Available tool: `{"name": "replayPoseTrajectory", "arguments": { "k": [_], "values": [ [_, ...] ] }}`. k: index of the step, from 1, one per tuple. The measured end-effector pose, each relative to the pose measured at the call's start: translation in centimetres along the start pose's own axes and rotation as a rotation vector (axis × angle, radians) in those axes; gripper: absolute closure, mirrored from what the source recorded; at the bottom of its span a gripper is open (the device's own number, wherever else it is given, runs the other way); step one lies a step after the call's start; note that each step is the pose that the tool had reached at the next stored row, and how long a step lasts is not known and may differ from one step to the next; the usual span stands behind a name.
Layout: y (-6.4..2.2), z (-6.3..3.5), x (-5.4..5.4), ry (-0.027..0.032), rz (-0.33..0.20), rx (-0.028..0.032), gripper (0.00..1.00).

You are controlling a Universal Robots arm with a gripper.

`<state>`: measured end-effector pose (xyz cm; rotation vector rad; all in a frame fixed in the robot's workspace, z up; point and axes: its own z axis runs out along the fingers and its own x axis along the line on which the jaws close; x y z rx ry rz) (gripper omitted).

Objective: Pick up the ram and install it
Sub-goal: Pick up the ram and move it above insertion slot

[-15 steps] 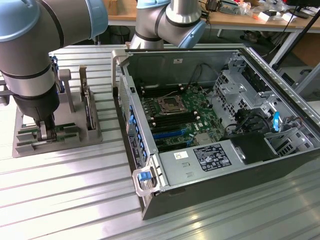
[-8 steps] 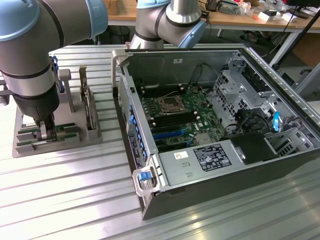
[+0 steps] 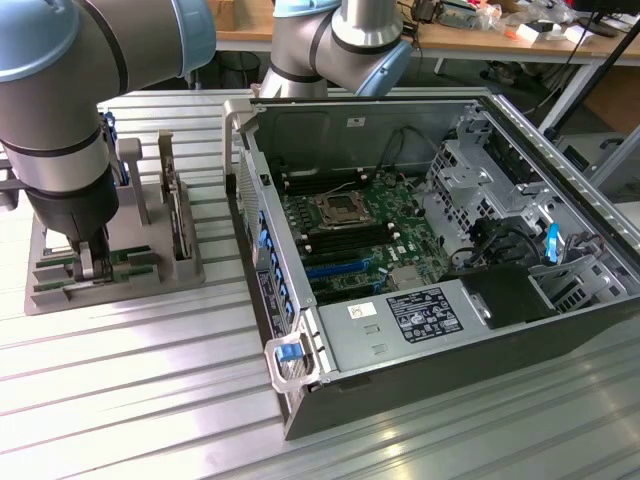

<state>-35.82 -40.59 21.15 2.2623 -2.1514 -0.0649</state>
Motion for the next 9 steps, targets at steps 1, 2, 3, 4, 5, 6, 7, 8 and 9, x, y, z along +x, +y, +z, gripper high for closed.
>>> {"name": "replayPoseTrajectory", "arguments": {
  "k": [1,2,3,4,5,6,7,8,9],
  "values": [
    [0.01,-0.11,0.0,0.0,0.0,-0.0001,0.87],
    [0.01,-0.18,0.0,0.0,0.0,0.0,0.87],
    [0.01,-0.22,0.0,-0.0001,0.0,0.0,0.87],
    [0.01,-0.28,0.0,0.0,0.0,0.0,0.87],
    [0.02,-0.39,0.0,0.0,0.0,0.0,0.87],
    [0.03,-0.6,0.0,0.0,0.0,0.0,0.87],
    [0.03,-0.77,0.0,0.0,0.0,-0.0001,0.87],
    [0.04,-0.92,0.0,-0.0001,0.0,0.0,0.87],
    [0.05,-1.14,0.0,0.0,0.0,0.0,0.87]
  ]
}}
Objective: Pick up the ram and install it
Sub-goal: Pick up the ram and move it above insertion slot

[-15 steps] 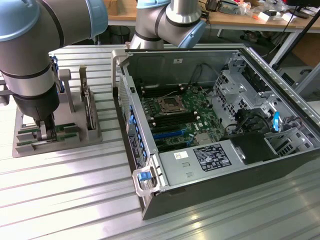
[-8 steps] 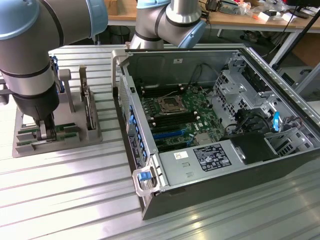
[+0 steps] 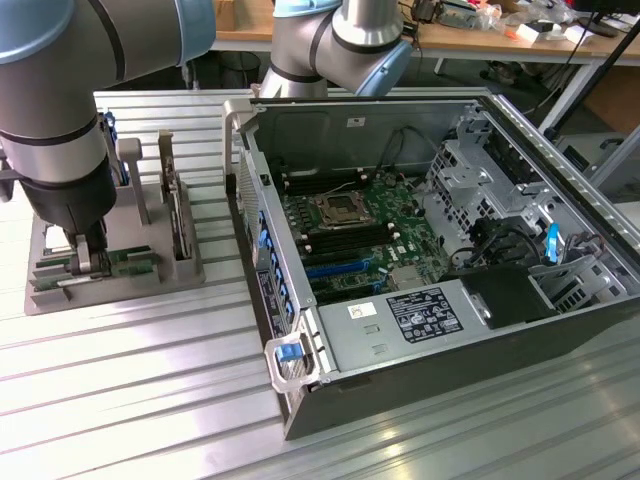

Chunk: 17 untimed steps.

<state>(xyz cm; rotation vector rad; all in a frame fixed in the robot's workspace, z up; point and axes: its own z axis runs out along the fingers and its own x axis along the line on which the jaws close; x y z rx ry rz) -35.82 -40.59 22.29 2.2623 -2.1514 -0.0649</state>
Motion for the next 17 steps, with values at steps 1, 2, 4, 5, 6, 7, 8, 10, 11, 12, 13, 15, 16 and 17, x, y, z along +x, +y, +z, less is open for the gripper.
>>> {"name": "replayPoseTrajectory", "arguments": {
  "k": [1,2,4,5,6,7,8,10,11,12,13,15,16,17],
  "values": [
    [0.01,-0.17,0.0,-0.0001,0.0,0.0,0.87],
    [0.01,-0.34,0.0,0.0,0.0,0.0,0.87],
    [0.03,-0.66,0.0,0.0,0.0,0.0001,0.87],
    [0.03,-0.81,0.0,0.0,0.0,0.0,0.87],
    [0.04,-0.93,0.0,-0.0001,0.0,0.0001,0.87],
    [0.04,-0.99,0.0,-0.0001,0.0,0.0002,0.87],
    [0.04,-1.05,0.0,-0.0001,0.0,0.0001,0.87],
    [0.04,-1.11,0.0,0.0,0.0,0.0001,0.87],
    [0.05,-1.14,0.0,0.0,0.0,0.0,0.87],
    [0.05,-1.24,0.0,0.0,0.0,0.0,0.87],
    [0.05,-1.3,0.0,-0.0001,0.0,0.0002,0.87],
    [0.06,-1.49,0.0,0.0,0.0,-0.0001,0.87],
    [0.06,-1.54,0.0,0.0,0.0,0.0,0.87],
    [0.07,-1.63,0.0,0.0,0.0,0.0,0.87]
  ]
}}
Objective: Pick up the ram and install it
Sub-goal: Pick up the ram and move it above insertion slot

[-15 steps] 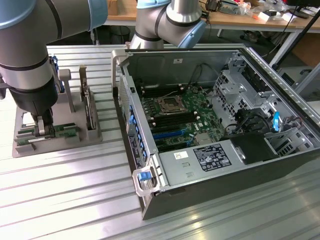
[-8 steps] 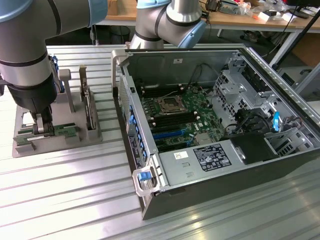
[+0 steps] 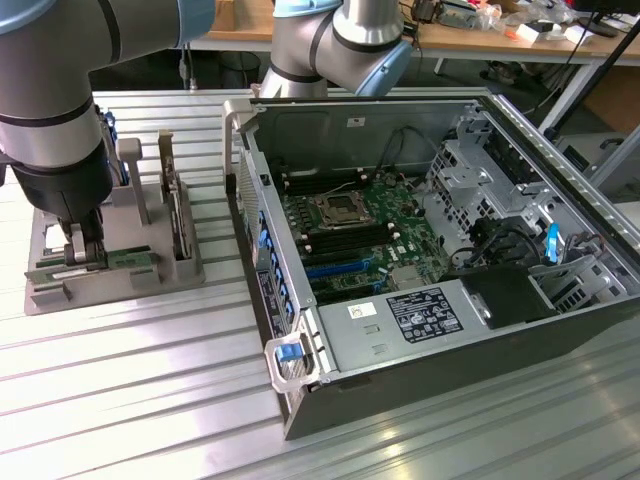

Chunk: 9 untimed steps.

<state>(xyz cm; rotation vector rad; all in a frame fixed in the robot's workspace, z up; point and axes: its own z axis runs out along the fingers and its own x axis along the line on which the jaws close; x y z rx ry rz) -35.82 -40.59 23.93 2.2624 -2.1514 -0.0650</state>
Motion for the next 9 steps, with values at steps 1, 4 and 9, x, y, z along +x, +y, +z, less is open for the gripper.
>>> {"name": "replayPoseTrajectory", "arguments": {
  "k": [1,4,9],
  "values": [
    [0.01,-0.08,0.0,0.0,0.0,0.0001,0.87],
    [0.01,-0.21,0.0,0.0,0.0,0.0001,0.87],
    [0.03,-0.63,-0.01,0.0001,0.0,-0.0001,0.87]
  ]
}}
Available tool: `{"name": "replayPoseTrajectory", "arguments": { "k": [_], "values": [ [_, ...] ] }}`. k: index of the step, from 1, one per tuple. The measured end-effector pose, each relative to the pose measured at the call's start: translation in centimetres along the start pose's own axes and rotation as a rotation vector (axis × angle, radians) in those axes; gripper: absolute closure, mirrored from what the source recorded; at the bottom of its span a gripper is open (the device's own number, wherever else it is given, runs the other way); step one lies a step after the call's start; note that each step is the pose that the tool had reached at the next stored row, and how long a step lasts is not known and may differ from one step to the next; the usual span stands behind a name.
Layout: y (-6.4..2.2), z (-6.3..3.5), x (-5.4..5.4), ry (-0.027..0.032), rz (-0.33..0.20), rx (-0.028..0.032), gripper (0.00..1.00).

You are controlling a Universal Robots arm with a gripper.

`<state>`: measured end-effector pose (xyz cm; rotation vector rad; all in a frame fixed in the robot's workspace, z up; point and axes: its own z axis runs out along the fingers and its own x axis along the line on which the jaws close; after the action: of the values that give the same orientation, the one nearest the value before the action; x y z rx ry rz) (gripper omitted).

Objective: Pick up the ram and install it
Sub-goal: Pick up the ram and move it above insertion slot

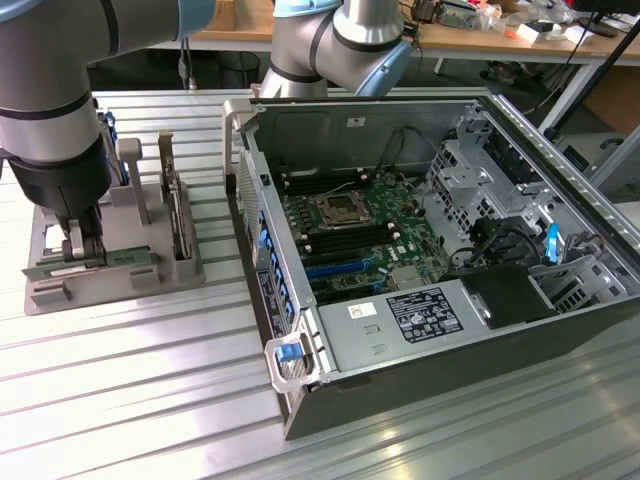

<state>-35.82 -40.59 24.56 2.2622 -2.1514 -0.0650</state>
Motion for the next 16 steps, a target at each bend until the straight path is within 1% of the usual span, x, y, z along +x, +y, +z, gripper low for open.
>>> {"name": "replayPoseTrajectory", "arguments": {
  "k": [16],
  "values": [
    [0.08,-1.91,0.0,-0.0001,0.0,0.0001,0.87]
  ]
}}
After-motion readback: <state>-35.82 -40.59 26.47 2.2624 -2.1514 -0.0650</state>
